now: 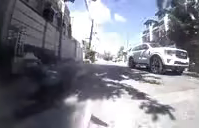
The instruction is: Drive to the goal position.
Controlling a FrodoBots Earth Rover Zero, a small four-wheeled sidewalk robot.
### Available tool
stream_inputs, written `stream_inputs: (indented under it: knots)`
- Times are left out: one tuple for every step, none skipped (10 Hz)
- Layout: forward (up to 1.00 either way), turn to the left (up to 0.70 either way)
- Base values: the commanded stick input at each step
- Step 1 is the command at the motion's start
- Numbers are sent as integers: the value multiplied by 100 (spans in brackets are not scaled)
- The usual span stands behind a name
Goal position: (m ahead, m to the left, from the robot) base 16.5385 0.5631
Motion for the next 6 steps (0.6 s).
stream_inputs:
  knots:
    - [100, 0]
    - [100, 0]
    - [100, 0]
    - [100, 0]
    - [100, 0]
    - [100, 0]
